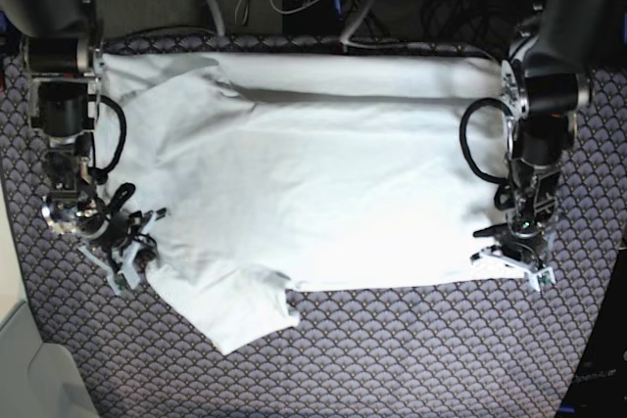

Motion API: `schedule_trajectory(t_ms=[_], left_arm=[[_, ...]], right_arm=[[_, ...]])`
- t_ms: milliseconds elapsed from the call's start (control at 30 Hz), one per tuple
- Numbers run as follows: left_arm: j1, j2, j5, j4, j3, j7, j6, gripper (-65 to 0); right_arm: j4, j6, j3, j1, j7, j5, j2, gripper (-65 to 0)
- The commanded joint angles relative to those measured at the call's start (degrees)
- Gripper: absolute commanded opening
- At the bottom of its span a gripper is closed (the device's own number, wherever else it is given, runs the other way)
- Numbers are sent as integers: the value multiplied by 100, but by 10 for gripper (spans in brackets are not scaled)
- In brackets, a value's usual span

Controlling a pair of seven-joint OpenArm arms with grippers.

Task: Fold the T-shirt properly
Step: 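Lift the hem corners and fold them toward the collar edge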

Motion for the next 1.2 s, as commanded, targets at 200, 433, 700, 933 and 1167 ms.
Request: schedule_trajectory(t_ms=[200,433,700,933,1167], left_arm=[[534,-31,-6,1777,-20,876,1,-645],[1071,-22,-6,2990,-29,1193,1,-645],[1246,4,-6,3210,-1268,1211,-43,-645],[1387,13,-6,3210,-1400,1211,-43,-645],[1791,215,-6,4116,-1409,1615,-43,-644]], right_arm=[[957,-3,579,-201,-75,42,124,-650],[1686,-3,597,-658,-242,51,220,-650],[2284,-3,728,-1106,-242,51,238,-650],[2521,-3,887,-1308,-242,51,212,-650],[2838,-3,895,-1651,-242,51,238,-650]])
